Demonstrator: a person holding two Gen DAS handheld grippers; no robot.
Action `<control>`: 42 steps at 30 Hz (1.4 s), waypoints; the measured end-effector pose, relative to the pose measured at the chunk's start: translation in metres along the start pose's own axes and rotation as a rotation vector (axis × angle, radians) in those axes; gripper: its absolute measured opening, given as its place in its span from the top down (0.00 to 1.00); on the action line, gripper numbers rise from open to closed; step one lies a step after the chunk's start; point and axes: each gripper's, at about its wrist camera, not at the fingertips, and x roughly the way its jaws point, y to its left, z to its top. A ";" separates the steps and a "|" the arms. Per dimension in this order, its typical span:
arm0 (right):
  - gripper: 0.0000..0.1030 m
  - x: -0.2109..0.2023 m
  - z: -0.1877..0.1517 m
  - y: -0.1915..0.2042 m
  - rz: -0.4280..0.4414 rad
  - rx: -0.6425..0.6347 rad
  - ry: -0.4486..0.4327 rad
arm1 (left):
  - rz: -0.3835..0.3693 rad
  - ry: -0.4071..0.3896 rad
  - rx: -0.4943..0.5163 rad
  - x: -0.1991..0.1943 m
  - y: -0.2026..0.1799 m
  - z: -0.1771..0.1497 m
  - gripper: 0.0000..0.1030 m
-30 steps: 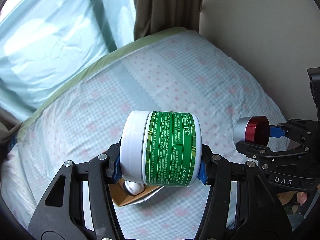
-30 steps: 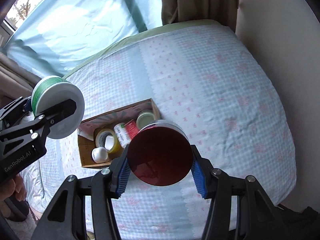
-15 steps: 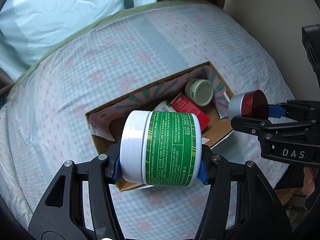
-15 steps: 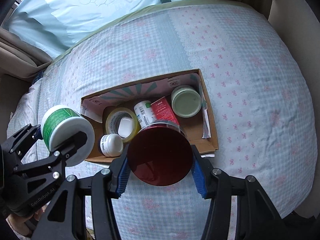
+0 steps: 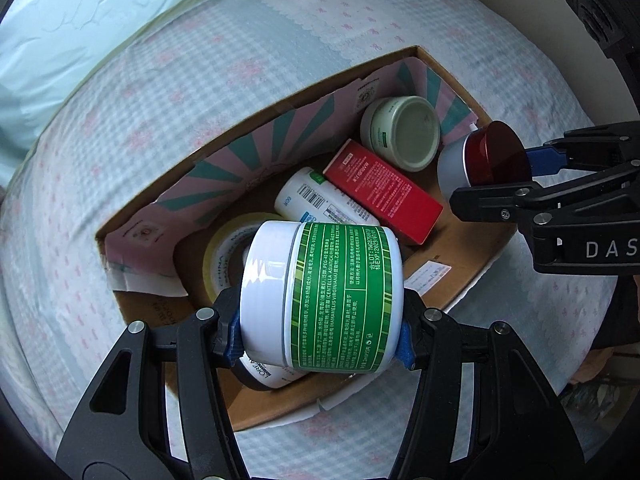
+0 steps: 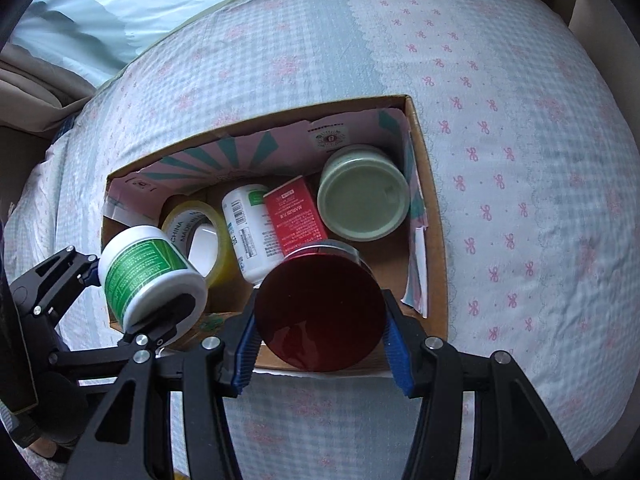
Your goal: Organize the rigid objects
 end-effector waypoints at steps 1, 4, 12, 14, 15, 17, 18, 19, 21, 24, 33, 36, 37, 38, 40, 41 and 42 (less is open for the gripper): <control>0.51 0.001 0.001 0.001 -0.007 -0.008 0.001 | 0.000 0.006 0.015 0.002 -0.002 0.001 0.49; 0.51 0.005 0.002 0.002 -0.020 -0.027 0.015 | -0.015 0.014 0.042 0.006 -0.009 0.003 0.49; 0.15 0.003 0.004 0.003 -0.045 -0.051 0.037 | -0.018 -0.042 0.046 -0.008 -0.010 0.008 0.00; 0.04 -0.005 0.002 0.001 -0.045 -0.037 0.010 | -0.021 -0.040 0.019 -0.014 -0.005 0.007 0.00; 0.04 -0.009 0.001 0.000 -0.062 -0.038 -0.007 | -0.019 -0.033 0.008 -0.014 -0.002 0.006 0.00; 0.04 -0.013 -0.002 0.000 -0.094 -0.042 -0.019 | -0.015 -0.019 -0.002 -0.014 0.002 0.002 0.00; 0.04 -0.014 -0.003 -0.001 -0.098 -0.040 -0.019 | -0.011 -0.012 -0.007 -0.013 0.003 0.000 0.00; 0.04 -0.014 -0.004 -0.002 -0.091 -0.035 -0.016 | -0.010 -0.007 -0.011 -0.014 0.003 -0.001 0.00; 0.04 -0.015 -0.005 -0.005 -0.075 -0.019 -0.017 | -0.005 -0.006 -0.022 -0.016 0.004 -0.003 0.00; 0.04 -0.017 -0.006 -0.006 -0.067 -0.021 -0.012 | -0.001 -0.009 -0.039 -0.021 0.004 -0.003 0.00; 0.04 -0.024 -0.012 -0.011 -0.044 -0.037 -0.019 | 0.026 -0.010 -0.117 -0.036 -0.005 -0.006 0.00; 0.04 -0.055 -0.018 -0.015 -0.027 -0.047 -0.061 | 0.054 -0.050 -0.164 -0.065 -0.013 -0.005 0.00; 0.04 -0.069 -0.020 -0.017 -0.024 -0.047 -0.080 | 0.063 -0.072 -0.184 -0.079 -0.017 -0.004 0.00; 0.04 -0.086 -0.023 -0.020 -0.025 -0.047 -0.101 | 0.070 -0.097 -0.206 -0.097 -0.021 -0.003 0.00; 0.04 -0.126 -0.030 -0.024 -0.033 -0.055 -0.160 | 0.083 -0.167 -0.253 -0.139 -0.032 -0.001 0.00; 0.04 -0.147 -0.034 -0.027 -0.044 -0.062 -0.191 | 0.096 -0.200 -0.276 -0.160 -0.039 0.000 0.00; 0.04 -0.167 -0.039 -0.030 -0.054 -0.069 -0.220 | 0.113 -0.232 -0.298 -0.181 -0.046 0.000 0.00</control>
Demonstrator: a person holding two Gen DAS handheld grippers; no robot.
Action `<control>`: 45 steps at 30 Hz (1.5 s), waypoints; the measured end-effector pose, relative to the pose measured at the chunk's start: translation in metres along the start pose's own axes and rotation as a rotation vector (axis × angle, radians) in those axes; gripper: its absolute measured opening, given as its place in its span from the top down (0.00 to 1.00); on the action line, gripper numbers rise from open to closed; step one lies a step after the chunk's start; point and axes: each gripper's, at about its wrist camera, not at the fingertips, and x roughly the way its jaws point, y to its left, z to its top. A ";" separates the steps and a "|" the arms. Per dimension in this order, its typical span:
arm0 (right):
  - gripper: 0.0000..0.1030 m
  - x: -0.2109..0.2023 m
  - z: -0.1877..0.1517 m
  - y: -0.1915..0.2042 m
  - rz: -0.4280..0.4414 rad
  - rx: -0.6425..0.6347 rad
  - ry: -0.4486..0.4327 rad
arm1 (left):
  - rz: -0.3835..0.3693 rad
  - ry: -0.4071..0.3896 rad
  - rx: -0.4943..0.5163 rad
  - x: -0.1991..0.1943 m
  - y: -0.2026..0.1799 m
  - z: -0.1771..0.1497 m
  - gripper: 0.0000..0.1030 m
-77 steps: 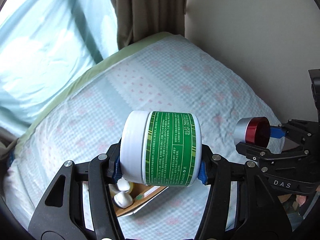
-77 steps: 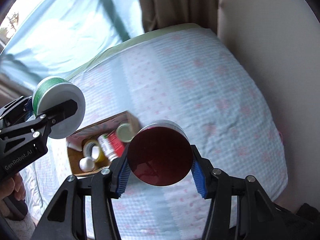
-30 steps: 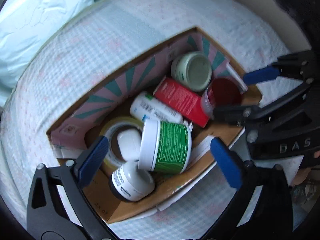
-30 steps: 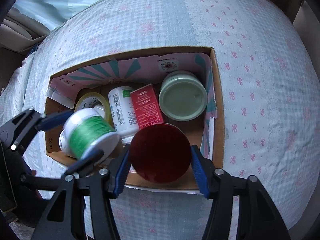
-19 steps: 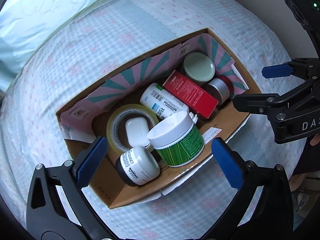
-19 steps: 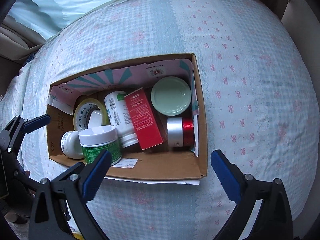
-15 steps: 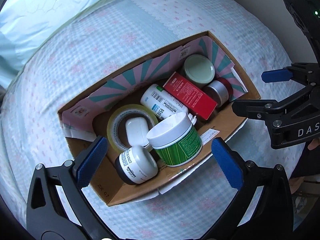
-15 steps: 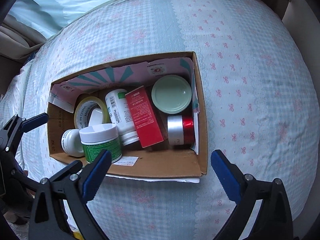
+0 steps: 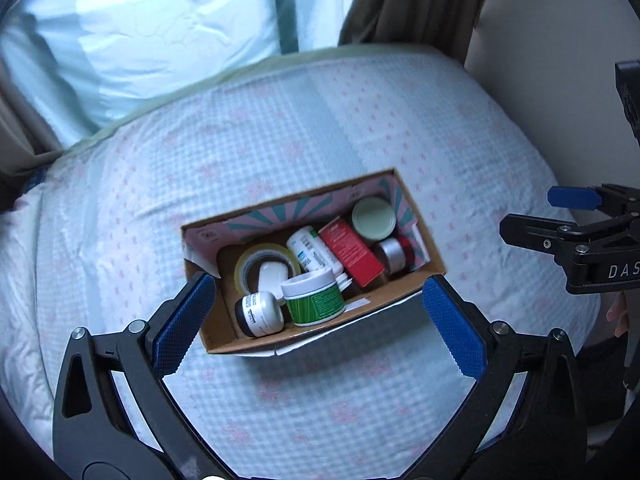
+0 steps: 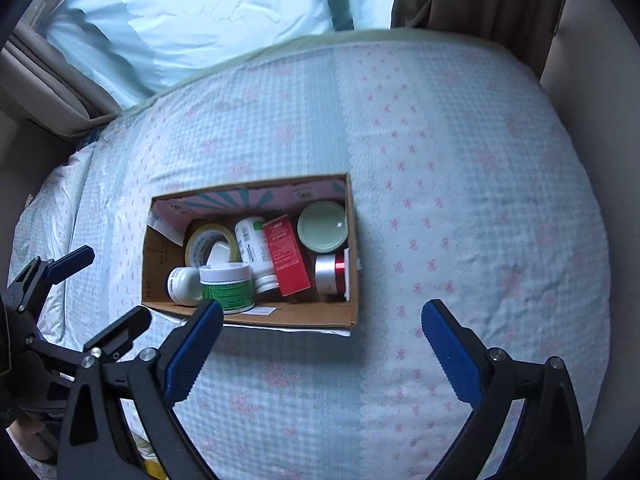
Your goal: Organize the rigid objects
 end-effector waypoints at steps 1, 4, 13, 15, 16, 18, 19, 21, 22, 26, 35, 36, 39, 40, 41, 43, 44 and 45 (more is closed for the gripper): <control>0.04 -0.021 0.000 -0.005 -0.007 -0.008 -0.030 | 0.015 -0.035 -0.022 -0.022 -0.006 0.003 0.00; 0.04 -0.087 -0.004 -0.015 -0.048 -0.045 -0.129 | 0.075 -0.129 -0.066 -0.086 -0.026 0.006 0.00; 0.04 -0.235 -0.044 -0.037 -0.104 -0.106 -0.388 | 0.180 -0.396 -0.181 -0.225 -0.088 -0.019 0.00; 0.04 -0.254 -0.055 -0.041 -0.116 -0.099 -0.435 | 0.180 -0.418 -0.177 -0.240 -0.097 -0.028 0.00; 0.04 -0.262 -0.062 -0.042 -0.121 -0.096 -0.456 | 0.181 -0.432 -0.171 -0.246 -0.100 -0.032 0.00; 0.04 -0.274 -0.074 -0.041 -0.134 -0.092 -0.491 | 0.181 -0.455 -0.165 -0.258 -0.106 -0.039 0.00; 0.04 -0.279 -0.080 -0.041 -0.137 -0.094 -0.505 | 0.168 -0.466 -0.168 -0.263 -0.108 -0.042 0.00; 0.04 -0.288 -0.092 -0.041 -0.145 -0.093 -0.527 | 0.140 -0.494 -0.179 -0.274 -0.110 -0.048 0.00; 0.04 -0.291 -0.096 -0.041 -0.143 -0.090 -0.537 | 0.132 -0.505 -0.178 -0.279 -0.114 -0.052 0.00; 0.04 -0.304 -0.108 -0.040 -0.146 -0.078 -0.577 | 0.152 -0.533 -0.159 -0.290 -0.122 -0.058 0.00; 0.04 -0.314 -0.120 -0.038 -0.130 -0.077 -0.608 | 0.148 -0.552 -0.184 -0.302 -0.120 -0.073 0.00; 0.04 -0.314 -0.120 -0.038 -0.129 -0.076 -0.609 | 0.153 -0.553 -0.186 -0.304 -0.120 -0.074 0.00; 0.04 -0.314 -0.121 -0.037 -0.128 -0.079 -0.609 | 0.159 -0.553 -0.190 -0.305 -0.118 -0.076 0.00; 0.04 -0.313 -0.121 -0.038 -0.127 -0.080 -0.607 | 0.158 -0.554 -0.194 -0.306 -0.119 -0.077 0.00; 0.04 -0.312 -0.120 -0.039 -0.126 -0.081 -0.605 | 0.157 -0.554 -0.197 -0.306 -0.119 -0.078 0.00; 0.04 -0.313 -0.121 -0.039 -0.122 -0.082 -0.604 | 0.158 -0.555 -0.203 -0.307 -0.119 -0.078 0.00; 0.04 -0.312 -0.120 -0.039 -0.121 -0.084 -0.603 | 0.161 -0.557 -0.205 -0.307 -0.119 -0.079 0.00; 0.04 -0.312 -0.119 -0.039 -0.120 -0.086 -0.602 | 0.162 -0.558 -0.207 -0.308 -0.119 -0.078 0.00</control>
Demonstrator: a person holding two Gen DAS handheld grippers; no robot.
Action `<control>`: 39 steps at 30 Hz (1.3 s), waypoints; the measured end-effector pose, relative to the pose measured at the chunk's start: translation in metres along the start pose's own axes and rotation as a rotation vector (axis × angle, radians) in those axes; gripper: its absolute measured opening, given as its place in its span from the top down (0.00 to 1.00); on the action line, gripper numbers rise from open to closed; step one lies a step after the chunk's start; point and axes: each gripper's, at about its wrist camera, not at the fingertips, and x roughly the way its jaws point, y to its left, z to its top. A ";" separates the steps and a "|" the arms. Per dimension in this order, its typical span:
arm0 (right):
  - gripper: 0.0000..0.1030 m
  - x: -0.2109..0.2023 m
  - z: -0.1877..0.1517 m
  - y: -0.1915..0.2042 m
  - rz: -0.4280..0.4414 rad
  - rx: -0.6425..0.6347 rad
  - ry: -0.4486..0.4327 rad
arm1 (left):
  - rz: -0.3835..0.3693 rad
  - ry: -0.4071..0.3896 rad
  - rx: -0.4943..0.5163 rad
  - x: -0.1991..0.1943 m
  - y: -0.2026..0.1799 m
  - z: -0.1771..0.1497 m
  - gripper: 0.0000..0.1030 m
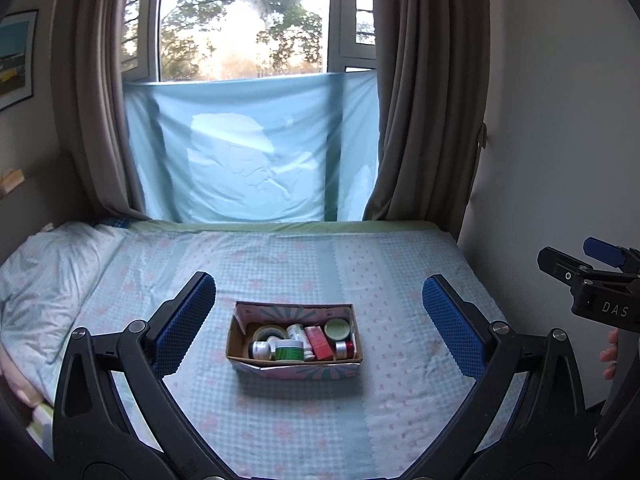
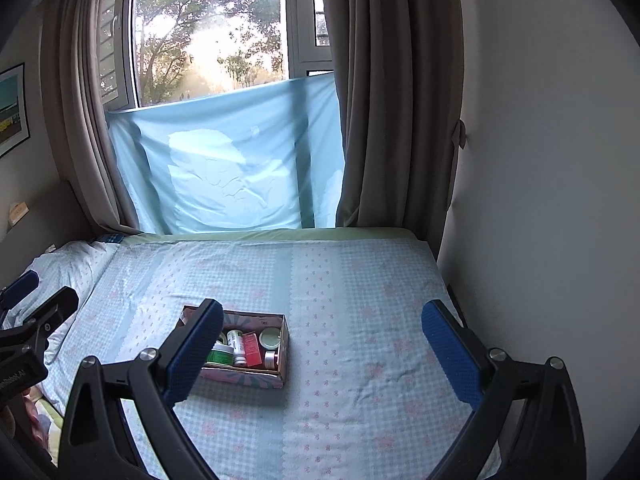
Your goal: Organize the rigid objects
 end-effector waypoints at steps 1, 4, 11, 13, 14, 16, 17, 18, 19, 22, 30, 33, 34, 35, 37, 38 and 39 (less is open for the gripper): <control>0.04 0.000 0.000 0.000 0.000 -0.001 -0.001 | 0.000 -0.001 -0.001 -0.001 0.000 0.001 0.00; 0.04 -0.001 0.001 0.001 0.003 -0.002 -0.002 | 0.007 -0.004 0.001 -0.001 -0.002 0.001 0.00; 0.04 -0.002 0.002 0.001 0.006 -0.003 -0.008 | 0.013 -0.008 0.007 -0.001 -0.004 0.001 0.00; 0.04 -0.002 0.002 0.001 0.006 -0.003 -0.009 | 0.017 -0.010 0.008 0.000 -0.005 0.001 0.00; 0.04 -0.002 0.002 0.001 0.006 -0.003 -0.009 | 0.017 -0.011 0.009 0.000 -0.005 0.001 0.00; 0.04 -0.002 0.002 0.001 0.005 -0.004 -0.010 | 0.017 -0.013 0.009 0.000 -0.005 0.000 0.00; 0.04 -0.002 0.001 0.001 0.004 -0.004 -0.012 | 0.017 -0.014 0.009 0.000 -0.006 0.000 0.00; 0.04 -0.002 0.001 0.001 0.004 -0.003 -0.012 | 0.018 -0.014 0.009 0.000 -0.006 0.000 0.00; 0.04 -0.002 0.001 0.000 0.003 -0.003 -0.012 | 0.018 -0.015 0.009 0.000 -0.006 0.000 0.00; 0.04 -0.001 0.002 0.000 0.002 -0.002 -0.012 | 0.016 -0.015 0.009 0.000 -0.006 0.000 0.00; 0.04 0.000 0.005 -0.001 -0.008 -0.002 -0.015 | 0.013 -0.015 0.026 0.003 -0.011 0.003 0.00; 0.04 0.001 0.007 -0.001 -0.009 -0.003 -0.018 | 0.012 -0.017 0.028 0.003 -0.011 0.004 0.00; 0.04 0.002 0.009 -0.001 -0.009 -0.003 -0.018 | 0.012 -0.017 0.028 0.003 -0.011 0.004 0.00; 0.04 0.002 0.010 -0.001 -0.010 -0.004 -0.020 | 0.012 -0.019 0.028 0.002 -0.011 0.004 0.00; 0.04 0.002 0.010 -0.001 -0.008 -0.004 -0.017 | 0.009 -0.019 0.027 0.003 -0.011 0.005 0.00; 0.04 0.003 0.010 -0.001 -0.006 -0.003 -0.014 | 0.009 -0.018 0.027 0.003 -0.011 0.005 0.00; 0.04 0.004 0.011 -0.002 -0.005 -0.002 -0.013 | 0.011 -0.018 0.028 0.003 -0.011 0.005 0.00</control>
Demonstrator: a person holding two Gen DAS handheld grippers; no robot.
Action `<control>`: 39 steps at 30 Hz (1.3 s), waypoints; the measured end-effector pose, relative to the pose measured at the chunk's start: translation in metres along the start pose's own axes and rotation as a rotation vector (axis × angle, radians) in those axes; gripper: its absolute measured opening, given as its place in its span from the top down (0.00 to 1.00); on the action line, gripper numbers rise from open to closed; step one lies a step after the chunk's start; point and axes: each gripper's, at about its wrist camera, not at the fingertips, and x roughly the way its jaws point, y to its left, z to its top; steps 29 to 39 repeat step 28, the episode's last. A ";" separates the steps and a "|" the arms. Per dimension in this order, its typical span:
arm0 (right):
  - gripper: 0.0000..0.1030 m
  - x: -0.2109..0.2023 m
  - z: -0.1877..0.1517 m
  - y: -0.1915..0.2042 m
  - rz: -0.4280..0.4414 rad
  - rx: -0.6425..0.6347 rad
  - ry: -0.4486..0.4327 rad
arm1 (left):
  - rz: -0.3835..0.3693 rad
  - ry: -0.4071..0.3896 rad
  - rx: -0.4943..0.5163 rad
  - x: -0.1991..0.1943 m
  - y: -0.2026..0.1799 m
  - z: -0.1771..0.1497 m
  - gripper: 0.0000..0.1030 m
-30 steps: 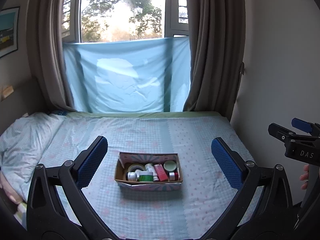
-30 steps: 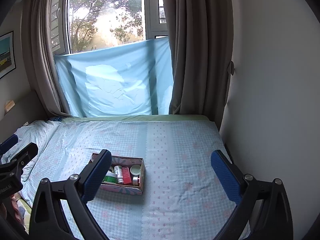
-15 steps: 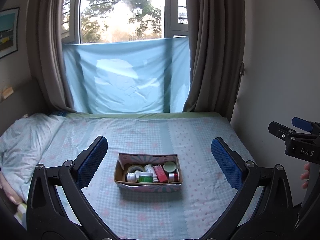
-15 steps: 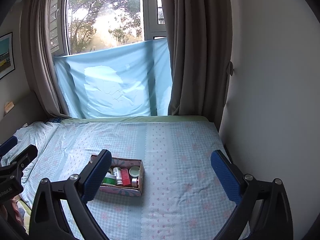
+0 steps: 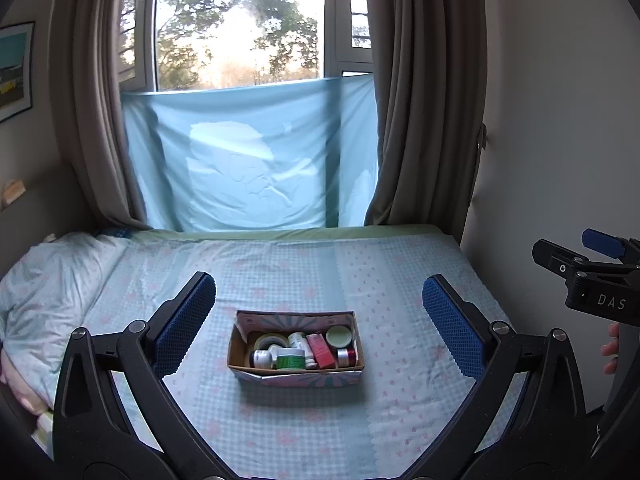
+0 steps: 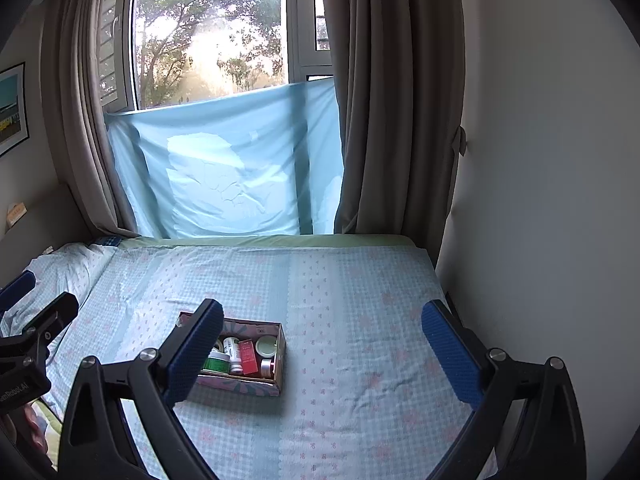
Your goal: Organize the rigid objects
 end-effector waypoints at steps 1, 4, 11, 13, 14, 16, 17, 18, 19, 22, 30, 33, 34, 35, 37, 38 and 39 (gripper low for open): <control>0.04 0.000 0.000 0.000 -0.001 -0.002 0.000 | 0.003 0.000 0.002 0.000 0.000 0.000 0.00; 0.04 0.000 0.000 0.000 0.000 -0.005 -0.002 | 0.008 0.001 0.000 0.001 0.000 0.000 0.00; 0.04 0.001 0.002 0.000 0.003 -0.008 -0.004 | 0.021 -0.014 -0.019 0.003 0.004 0.000 0.00; 0.04 0.002 0.002 0.001 0.008 -0.011 -0.002 | 0.014 -0.023 -0.033 0.003 0.006 0.000 0.00; 0.04 0.003 0.003 0.002 0.011 -0.017 -0.003 | 0.013 -0.028 -0.039 0.003 0.007 -0.001 0.00; 0.04 0.005 0.006 0.004 0.020 -0.030 -0.005 | 0.029 -0.045 -0.043 0.002 0.009 0.000 0.00; 0.04 0.005 0.007 0.005 0.024 -0.034 -0.008 | 0.039 -0.054 -0.041 0.001 0.010 0.001 0.00; 0.04 0.007 0.008 0.005 0.028 -0.037 -0.012 | 0.048 -0.063 -0.037 0.000 0.010 0.002 0.00; 0.04 0.007 0.009 0.006 0.028 -0.037 -0.016 | 0.056 -0.070 -0.030 0.000 0.010 0.003 0.00; 0.04 0.015 0.013 0.008 0.029 -0.029 -0.021 | 0.078 -0.071 -0.003 0.007 0.010 0.007 0.00; 0.04 0.046 0.015 0.014 0.017 -0.014 0.031 | 0.072 -0.003 0.017 0.045 0.011 0.006 0.00; 0.04 0.046 0.015 0.014 0.017 -0.014 0.031 | 0.072 -0.003 0.017 0.045 0.011 0.006 0.00; 0.04 0.046 0.015 0.014 0.017 -0.014 0.031 | 0.072 -0.003 0.017 0.045 0.011 0.006 0.00; 0.04 0.046 0.015 0.014 0.017 -0.014 0.031 | 0.072 -0.003 0.017 0.045 0.011 0.006 0.00; 0.04 0.046 0.015 0.014 0.017 -0.014 0.031 | 0.072 -0.003 0.017 0.045 0.011 0.006 0.00; 0.04 0.046 0.015 0.014 0.017 -0.014 0.031 | 0.072 -0.003 0.017 0.045 0.011 0.006 0.00; 0.04 0.046 0.015 0.014 0.017 -0.014 0.031 | 0.072 -0.003 0.017 0.045 0.011 0.006 0.00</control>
